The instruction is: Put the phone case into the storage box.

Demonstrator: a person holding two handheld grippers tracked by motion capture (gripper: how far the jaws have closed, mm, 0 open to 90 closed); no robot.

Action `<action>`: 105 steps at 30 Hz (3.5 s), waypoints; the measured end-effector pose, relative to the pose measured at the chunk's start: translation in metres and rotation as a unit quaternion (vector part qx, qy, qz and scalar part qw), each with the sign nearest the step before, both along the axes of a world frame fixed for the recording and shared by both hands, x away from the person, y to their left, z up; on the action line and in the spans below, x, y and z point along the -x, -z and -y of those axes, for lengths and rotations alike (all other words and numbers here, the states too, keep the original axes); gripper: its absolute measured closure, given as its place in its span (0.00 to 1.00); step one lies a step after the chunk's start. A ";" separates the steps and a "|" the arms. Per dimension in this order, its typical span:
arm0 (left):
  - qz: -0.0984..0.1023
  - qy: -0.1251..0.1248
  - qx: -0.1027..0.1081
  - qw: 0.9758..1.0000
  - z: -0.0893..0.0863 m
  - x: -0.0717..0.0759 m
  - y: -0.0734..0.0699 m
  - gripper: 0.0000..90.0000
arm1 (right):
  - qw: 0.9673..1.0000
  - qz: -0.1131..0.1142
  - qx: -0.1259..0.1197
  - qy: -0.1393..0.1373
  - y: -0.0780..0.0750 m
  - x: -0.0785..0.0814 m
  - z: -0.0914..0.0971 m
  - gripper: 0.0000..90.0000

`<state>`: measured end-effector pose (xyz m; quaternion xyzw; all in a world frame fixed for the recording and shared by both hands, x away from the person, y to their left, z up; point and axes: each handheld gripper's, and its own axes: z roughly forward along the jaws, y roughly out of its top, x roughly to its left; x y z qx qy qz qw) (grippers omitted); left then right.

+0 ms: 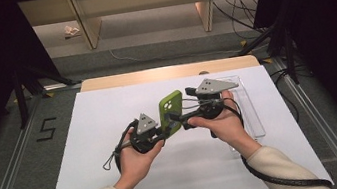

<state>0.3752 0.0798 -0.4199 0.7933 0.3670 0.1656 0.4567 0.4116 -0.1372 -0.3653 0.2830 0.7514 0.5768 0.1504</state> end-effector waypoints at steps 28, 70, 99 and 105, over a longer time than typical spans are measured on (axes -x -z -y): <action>-0.009 0.001 0.001 1.000 0.014 -0.005 0.004 0.86 | 1.000 0.001 -0.012 0.029 0.001 0.000 0.001 0.01; -0.008 0.011 0.003 1.000 0.031 -0.003 0.003 0.86 | 0.998 0.003 -0.013 0.057 0.007 0.001 0.000 0.05; -0.012 0.008 0.009 1.000 0.029 -0.005 0.003 0.86 | 0.997 0.011 -0.023 0.070 0.009 0.003 -0.001 0.17; -0.012 0.008 0.009 1.000 0.029 -0.005 0.003 0.86 | 0.997 0.011 -0.024 0.072 0.009 0.003 -0.001 0.18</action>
